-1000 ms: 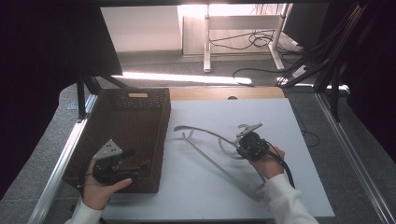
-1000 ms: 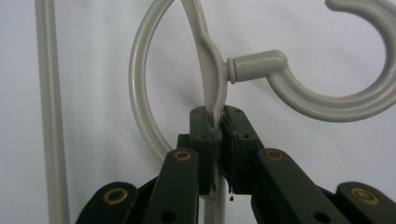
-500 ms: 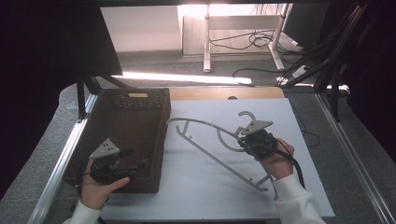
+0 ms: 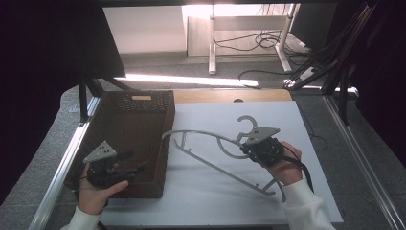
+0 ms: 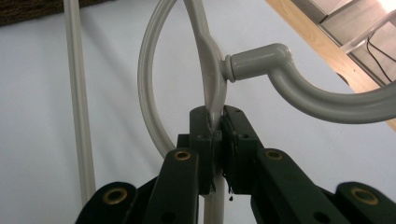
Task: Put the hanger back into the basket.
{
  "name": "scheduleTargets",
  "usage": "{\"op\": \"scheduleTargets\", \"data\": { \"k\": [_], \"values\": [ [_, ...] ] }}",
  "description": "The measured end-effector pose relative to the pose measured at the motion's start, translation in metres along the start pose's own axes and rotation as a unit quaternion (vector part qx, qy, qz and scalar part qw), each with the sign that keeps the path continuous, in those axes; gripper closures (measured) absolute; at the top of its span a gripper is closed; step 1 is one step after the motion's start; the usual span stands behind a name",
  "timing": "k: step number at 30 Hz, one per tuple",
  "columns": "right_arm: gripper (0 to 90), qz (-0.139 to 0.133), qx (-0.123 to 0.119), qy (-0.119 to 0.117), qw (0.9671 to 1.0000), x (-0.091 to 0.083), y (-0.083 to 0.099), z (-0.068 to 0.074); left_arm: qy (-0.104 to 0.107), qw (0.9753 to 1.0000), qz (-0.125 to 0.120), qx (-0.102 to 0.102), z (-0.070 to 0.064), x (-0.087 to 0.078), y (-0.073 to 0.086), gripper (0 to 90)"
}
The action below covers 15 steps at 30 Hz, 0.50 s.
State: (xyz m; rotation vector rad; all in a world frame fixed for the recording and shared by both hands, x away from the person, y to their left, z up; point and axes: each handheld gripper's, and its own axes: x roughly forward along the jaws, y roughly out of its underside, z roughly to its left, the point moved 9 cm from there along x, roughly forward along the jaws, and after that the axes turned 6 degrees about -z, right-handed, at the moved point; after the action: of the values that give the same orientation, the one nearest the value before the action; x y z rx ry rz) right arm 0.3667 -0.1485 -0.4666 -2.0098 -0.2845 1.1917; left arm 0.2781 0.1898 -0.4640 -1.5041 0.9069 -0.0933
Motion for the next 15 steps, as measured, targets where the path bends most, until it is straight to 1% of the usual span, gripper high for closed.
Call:
{"op": "scheduleTargets", "data": {
  "k": [3, 5, 6, 7, 8, 9, 10, 11, 13, 14, 15],
  "values": [
    [83.0, -0.003, -0.009, -0.006, 0.9999, -0.001, 0.0, 0.002, 0.002, 1.0, -0.003, 0.009, -0.004, -0.002, -0.006, 27.8],
    [83.0, -0.004, -0.01, -0.008, 0.9999, -0.001, 0.0, 0.003, 0.002, 0.9999, -0.006, 0.012, -0.005, -0.002, -0.009, 27.9],
    [83.0, -0.006, -0.015, -0.009, 0.9998, -0.002, 0.0, 0.004, 0.004, 0.9998, -0.008, 0.016, -0.007, -0.003, -0.012, 27.9],
    [83.1, -0.011, -0.02, -0.014, 0.9996, -0.003, -0.002, 0.006, 0.008, 0.9996, -0.013, 0.023, -0.011, -0.003, -0.02, 28.0],
    [83.1, -0.011, -0.02, -0.014, 0.9996, -0.003, -0.002, 0.006, 0.008, 0.9996, -0.013, 0.023, -0.011, -0.003, -0.02, 28.0],
    [83.0, -0.015, -0.024, -0.018, 0.9994, -0.005, -0.004, 0.008, 0.013, 0.9994, -0.016, 0.027, -0.014, -0.003, -0.025, 28.1],
    [83.1, -0.017, -0.025, -0.02, 0.9993, -0.007, -0.006, 0.009, 0.028, 0.9989, -0.019, 0.031, -0.022, -0.001, -0.036, 28.2],
    [83.1, -0.02, -0.024, -0.024, 0.9992, -0.007, -0.007, 0.01, 0.036, 0.9985, -0.019, 0.038, -0.026, 0.001, -0.042, 28.6],
    [83.1, -0.026, -0.03, -0.028, 0.9988, -0.008, -0.01, 0.012, 0.05, 0.9972, -0.013, 0.053, -0.034, 0.008, -0.055, 29.4],
    [83.1, -0.026, -0.03, -0.028, 0.9988, -0.008, -0.01, 0.012, 0.05, 0.9972, -0.013, 0.053, -0.034, 0.008, -0.055, 29.9],
    [83.1, -0.027, -0.031, -0.03, 0.9987, -0.009, -0.011, 0.014, 0.062, 0.9956, 0.001, 0.071, -0.04, 0.018, -0.067, 30.6]
  ]
}}
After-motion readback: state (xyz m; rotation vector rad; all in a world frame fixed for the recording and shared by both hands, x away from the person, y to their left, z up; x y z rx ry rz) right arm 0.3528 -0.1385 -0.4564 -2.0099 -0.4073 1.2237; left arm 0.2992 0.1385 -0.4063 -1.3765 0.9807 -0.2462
